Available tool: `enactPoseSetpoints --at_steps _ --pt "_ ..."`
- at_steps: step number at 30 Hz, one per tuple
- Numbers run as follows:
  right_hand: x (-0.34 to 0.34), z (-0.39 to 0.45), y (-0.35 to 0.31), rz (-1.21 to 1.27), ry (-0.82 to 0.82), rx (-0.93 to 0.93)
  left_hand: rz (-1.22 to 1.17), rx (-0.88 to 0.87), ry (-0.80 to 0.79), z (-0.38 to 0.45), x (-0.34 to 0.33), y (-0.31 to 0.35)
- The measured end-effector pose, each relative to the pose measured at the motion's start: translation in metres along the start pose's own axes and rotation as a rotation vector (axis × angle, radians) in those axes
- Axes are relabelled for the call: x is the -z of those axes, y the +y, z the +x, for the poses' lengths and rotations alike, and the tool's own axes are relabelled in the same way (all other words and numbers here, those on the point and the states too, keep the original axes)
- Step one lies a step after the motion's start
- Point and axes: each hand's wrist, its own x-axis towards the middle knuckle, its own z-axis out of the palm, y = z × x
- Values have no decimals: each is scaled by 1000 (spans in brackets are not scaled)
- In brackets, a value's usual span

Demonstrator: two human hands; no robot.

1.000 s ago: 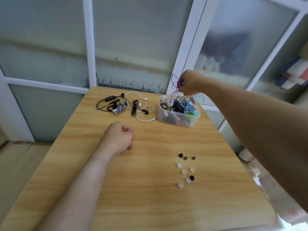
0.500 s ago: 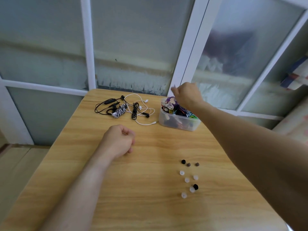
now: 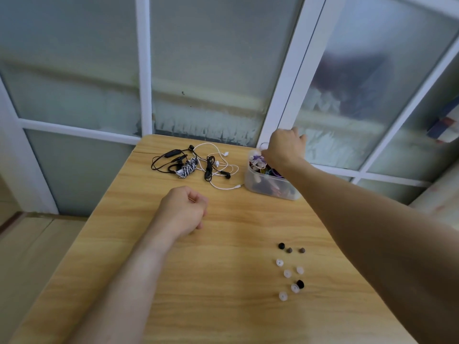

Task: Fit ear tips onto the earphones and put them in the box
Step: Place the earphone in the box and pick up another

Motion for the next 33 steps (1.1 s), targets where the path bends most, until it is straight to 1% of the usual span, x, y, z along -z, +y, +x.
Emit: enactPoseSetpoints --at_steps 2,3,5,6,7,8,9,10,11,12,13,15,17,20,22,28,31,33 --pt "-1 3 -3 -17 163 18 3 -7 4 2 1 -3" --pt "-1 3 -6 45 225 64 5 -7 3 2 2 -3" --pt "1 -2 -22 264 338 215 4 0 5 3 3 -5" --pt "3 -5 -35 366 365 297 6 5 10 4 5 -5" --pt "2 -8 -48 440 324 362 11 10 16 4 6 -6" --pt "2 -12 -61 488 221 404 18 17 21 4 7 -5" --pt "0 -15 -76 498 69 430 26 25 28 4 10 -5" --pt "-4 -17 -89 460 -83 442 30 29 33 4 11 -5" --pt "-9 -18 -100 371 -205 441 28 30 43 5 13 -6" --pt "-16 -18 -109 271 -292 427 29 27 54 6 15 -8" --pt "-26 -17 -114 202 -345 386 34 24 60 7 16 -9" --pt "-45 -16 -119 223 -368 267 43 24 68 10 19 -14" --pt "-58 -17 -118 322 -305 173 42 30 67 11 21 -17" --pt "-60 -21 -112 459 -189 79 44 20 71 11 23 -15" --pt "-57 -22 -105 594 -117 -4 43 16 66 9 23 -13" --pt "-21 -40 -78 1068 -48 -129 3 -5 33 -2 20 -3" --pt "1 -66 -65 1400 -123 -220 -172 -49 -12 -11 17 5" --pt "12 -89 -57 1592 -196 -244 -283 -71 -47 -16 14 9"
